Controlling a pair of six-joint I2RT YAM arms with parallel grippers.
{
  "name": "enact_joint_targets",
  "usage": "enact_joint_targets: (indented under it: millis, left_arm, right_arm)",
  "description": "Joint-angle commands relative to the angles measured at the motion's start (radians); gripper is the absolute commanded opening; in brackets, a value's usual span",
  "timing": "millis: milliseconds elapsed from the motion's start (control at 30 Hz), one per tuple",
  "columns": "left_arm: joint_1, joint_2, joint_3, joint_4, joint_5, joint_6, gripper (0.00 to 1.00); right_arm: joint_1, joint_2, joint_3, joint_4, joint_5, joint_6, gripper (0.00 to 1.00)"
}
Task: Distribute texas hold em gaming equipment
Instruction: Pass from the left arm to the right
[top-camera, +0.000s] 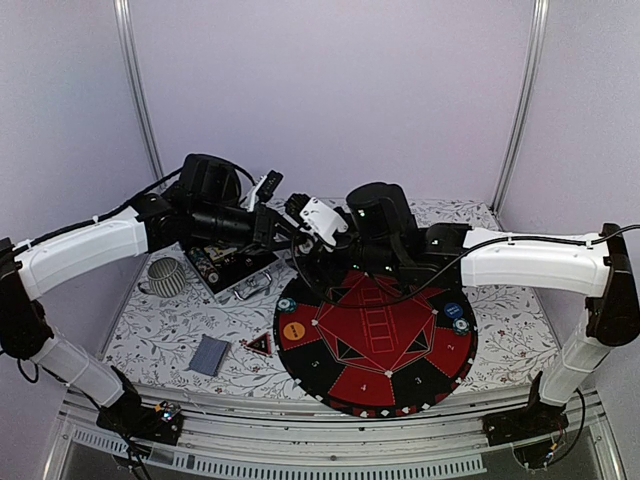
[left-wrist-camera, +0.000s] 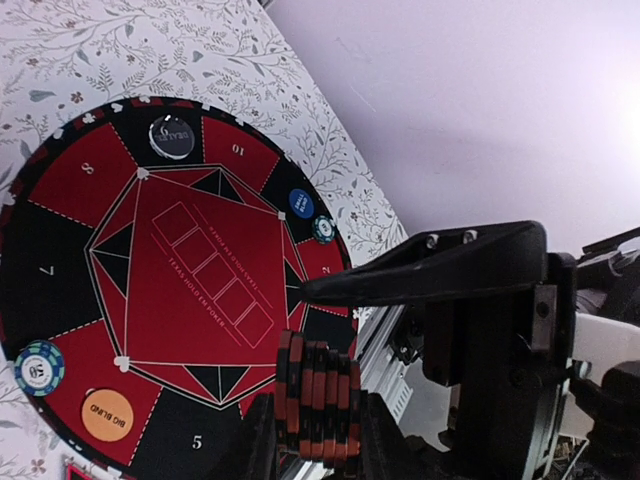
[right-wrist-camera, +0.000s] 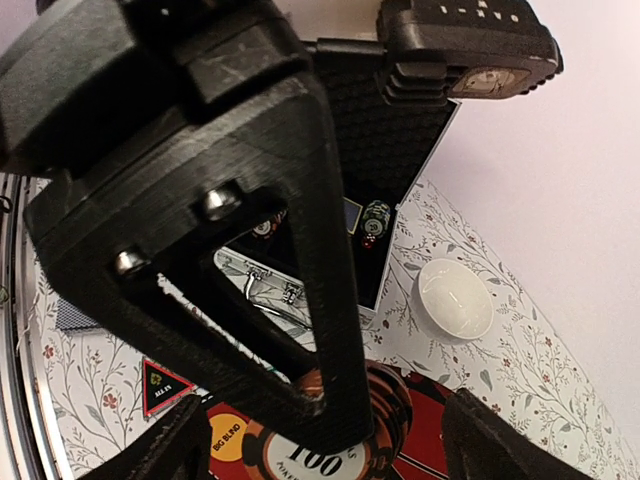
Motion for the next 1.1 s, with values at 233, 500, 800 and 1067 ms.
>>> enact_joint_targets:
  millis: [233, 500, 800, 1067]
  left_arm:
    - [-0.018, -0.021, -0.011, 0.062, 0.056, -0.014, 0.00]
    - [-0.020, -0.018, -0.034, 0.082, 0.083, -0.018, 0.00]
    - [-0.020, -0.005, -0.063, 0.097, 0.078, -0.029, 0.00]
    - [-0.020, 0.022, -0.082, 0.058, -0.006, 0.003, 0.42]
  right_arm:
    - [0.004, 0.040, 0.038, 0.050, 0.119, -0.079, 0.54]
    - [0.002, 0.039, 0.040, 0.034, 0.143, -0.077, 0.23]
    - [-0.002, 0.026, 0.032, 0.007, 0.151, -0.047, 0.02]
    - [-0.006, 0.028, 0.038, -0.068, 0.116, 0.020, 0.02]
